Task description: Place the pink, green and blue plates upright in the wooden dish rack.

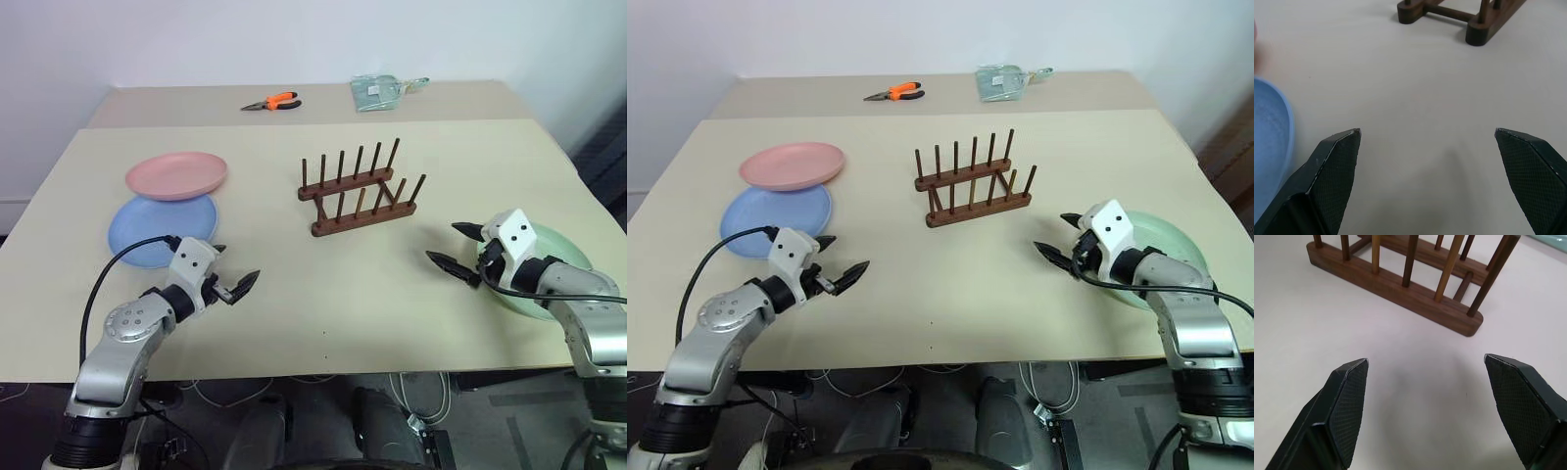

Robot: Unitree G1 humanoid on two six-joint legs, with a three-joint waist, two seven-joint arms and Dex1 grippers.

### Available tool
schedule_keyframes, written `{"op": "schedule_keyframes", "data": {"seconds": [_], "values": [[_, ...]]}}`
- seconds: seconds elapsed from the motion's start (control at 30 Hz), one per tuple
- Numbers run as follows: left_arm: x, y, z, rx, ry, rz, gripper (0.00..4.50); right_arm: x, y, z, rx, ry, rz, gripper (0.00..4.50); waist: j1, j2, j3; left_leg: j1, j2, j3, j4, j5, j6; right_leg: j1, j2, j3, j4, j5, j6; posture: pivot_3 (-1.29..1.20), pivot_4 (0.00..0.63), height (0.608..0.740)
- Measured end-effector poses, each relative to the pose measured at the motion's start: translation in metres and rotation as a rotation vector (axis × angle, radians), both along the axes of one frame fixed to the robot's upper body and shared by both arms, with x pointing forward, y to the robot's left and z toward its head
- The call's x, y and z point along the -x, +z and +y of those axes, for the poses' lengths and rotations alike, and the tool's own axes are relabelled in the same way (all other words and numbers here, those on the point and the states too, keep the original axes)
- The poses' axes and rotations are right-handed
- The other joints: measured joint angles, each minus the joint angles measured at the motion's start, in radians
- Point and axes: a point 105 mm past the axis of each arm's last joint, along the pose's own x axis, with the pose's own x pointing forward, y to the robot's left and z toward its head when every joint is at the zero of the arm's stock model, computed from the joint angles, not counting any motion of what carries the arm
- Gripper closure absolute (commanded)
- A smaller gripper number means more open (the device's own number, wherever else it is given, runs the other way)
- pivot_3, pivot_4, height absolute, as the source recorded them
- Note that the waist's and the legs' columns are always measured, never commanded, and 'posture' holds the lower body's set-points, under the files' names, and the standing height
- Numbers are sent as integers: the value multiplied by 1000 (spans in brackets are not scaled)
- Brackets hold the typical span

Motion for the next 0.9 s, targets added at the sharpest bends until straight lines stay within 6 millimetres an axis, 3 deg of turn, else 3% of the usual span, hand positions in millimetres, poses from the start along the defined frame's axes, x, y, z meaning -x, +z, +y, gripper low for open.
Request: {"op": "schedule_keyframes", "data": {"seconds": [0.17, 0.23, 0.43, 0.5, 0.6, 0.73, 0.87, 0.9], "values": [[-3, 4, -2, -3, 5, -15, 0, -5, 2, 9, 11, 22, -22, 644, -1, 0, 0, 0, 0, 0, 0, 0, 0, 0, 0, 0, 0, 0, 0, 0, 150, 740], [-6, 4, -6, -4, -19, -14, 0, -7, 3, 13, 4, 31, -18, 110, -1, 0, 0, 0, 0, 0, 0, 0, 0, 0, 0, 0, 0, 0, 0, 0, 150, 740], [-22, -10, -29, -27, -175, 45, 0, -5, 0, 27, -3, 67, 15, 43, 3, 0, 0, 0, -1, 0, 0, 0, 0, 0, 0, -1, 0, 0, 0, 0, 150, 740], [-40, -12, -40, -34, -203, 38, 0, -4, -3, 35, -11, 64, 4, 43, 8, 0, 0, -1, -1, -1, 1, 0, 0, 0, 0, -1, 0, 1, 1, 0, 150, 740], [-71, -9, -72, -50, -280, 17, 0, 3, -13, 54, -27, 70, -4, 43, 23, -1, 0, -2, -1, -1, 4, 0, 0, 0, 1, -2, 0, 2, 3, 0, 150, 740], [-84, -17, -103, -38, -366, 33, 0, 15, -28, 73, -54, 63, 16, 43, 19, -1, 0, -2, -2, 0, 6, -1, 1, 0, 0, -1, 0, 2, 4, 0, 150, 740], [-97, -18, -128, -35, -405, 26, 0, 24, -27, 83, -77, 28, -3, 43, 25, -1, -1, -2, -2, -2, 7, -1, 1, 1, 0, -2, 1, 1, 6, 0, 150, 740], [-98, -18, -132, -34, -411, 23, 245, 27, -27, 88, -79, 31, -5, 16, 24, -1, -1, -2, -2, -2, 7, -1, 1, 2, 0, -2, 0, 0, 8, 0, 150, 740]]}}
